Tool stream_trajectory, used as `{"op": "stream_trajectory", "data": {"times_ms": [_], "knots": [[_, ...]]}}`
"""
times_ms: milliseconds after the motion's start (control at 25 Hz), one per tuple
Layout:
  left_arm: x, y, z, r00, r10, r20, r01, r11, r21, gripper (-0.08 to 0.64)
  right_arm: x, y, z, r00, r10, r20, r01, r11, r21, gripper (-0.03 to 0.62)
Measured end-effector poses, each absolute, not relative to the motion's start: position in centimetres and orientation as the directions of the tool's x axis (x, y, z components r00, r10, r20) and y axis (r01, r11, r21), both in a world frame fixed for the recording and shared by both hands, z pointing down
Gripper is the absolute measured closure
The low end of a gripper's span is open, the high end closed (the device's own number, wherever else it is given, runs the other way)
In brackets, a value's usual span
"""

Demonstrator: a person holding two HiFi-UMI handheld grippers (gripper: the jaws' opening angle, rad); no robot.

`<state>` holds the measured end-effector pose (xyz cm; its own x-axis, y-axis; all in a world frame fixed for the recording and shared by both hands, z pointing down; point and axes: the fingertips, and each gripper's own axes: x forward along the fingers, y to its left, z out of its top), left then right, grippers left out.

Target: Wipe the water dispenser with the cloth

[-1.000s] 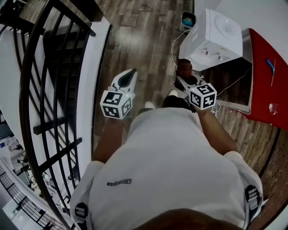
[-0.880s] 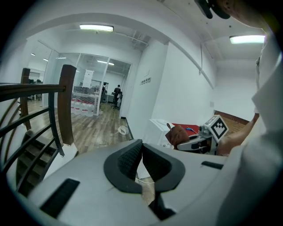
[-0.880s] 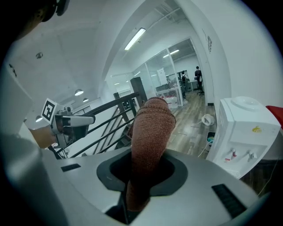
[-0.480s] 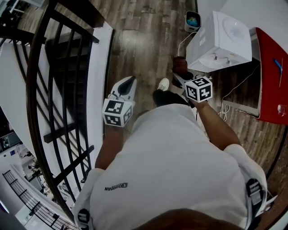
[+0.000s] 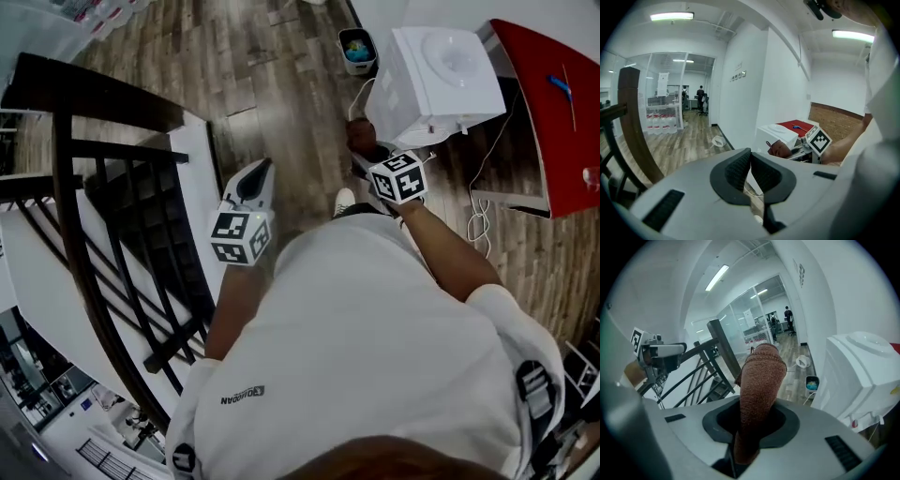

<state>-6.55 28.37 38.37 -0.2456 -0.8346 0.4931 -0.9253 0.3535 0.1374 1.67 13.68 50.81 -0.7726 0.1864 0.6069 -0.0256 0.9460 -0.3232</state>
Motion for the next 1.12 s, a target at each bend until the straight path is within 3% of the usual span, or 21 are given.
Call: {"op": "stream_trajectory", "data": {"times_ms": [360,640,880,1120], "knots": [[-12.9,19.8,38.8,-0.080,-0.870,0.487,-0.970,0.180,0.163,0.560,0.9,3.9,49.7,-0.702,-0.135,0.699,-0.209,0.978,-0.021,0.520],[-16.4,12.1,40.6,0.150,-0.862,0.484,-0.979,-0.061,0.194,0.559,0.4,-0.9,48.7,-0.508,-0.374,0.776,-0.159,0.926,0.342,0.520],[-20.2,5.7,40.6,0.372,-0.796,0.477,-0.928,-0.301,0.221,0.559,0.2,-3.5,49.1,-0.294,-0.509,0.809,-0.266,0.856,0.443,0.520],[-22.9,2.7,41.6,0.509,-0.731,0.455,-0.861,-0.425,0.280,0.559,0.0,-5.3,50.0,-0.131,-0.591,0.796,-0.345,0.780,0.522,0.520]]}}
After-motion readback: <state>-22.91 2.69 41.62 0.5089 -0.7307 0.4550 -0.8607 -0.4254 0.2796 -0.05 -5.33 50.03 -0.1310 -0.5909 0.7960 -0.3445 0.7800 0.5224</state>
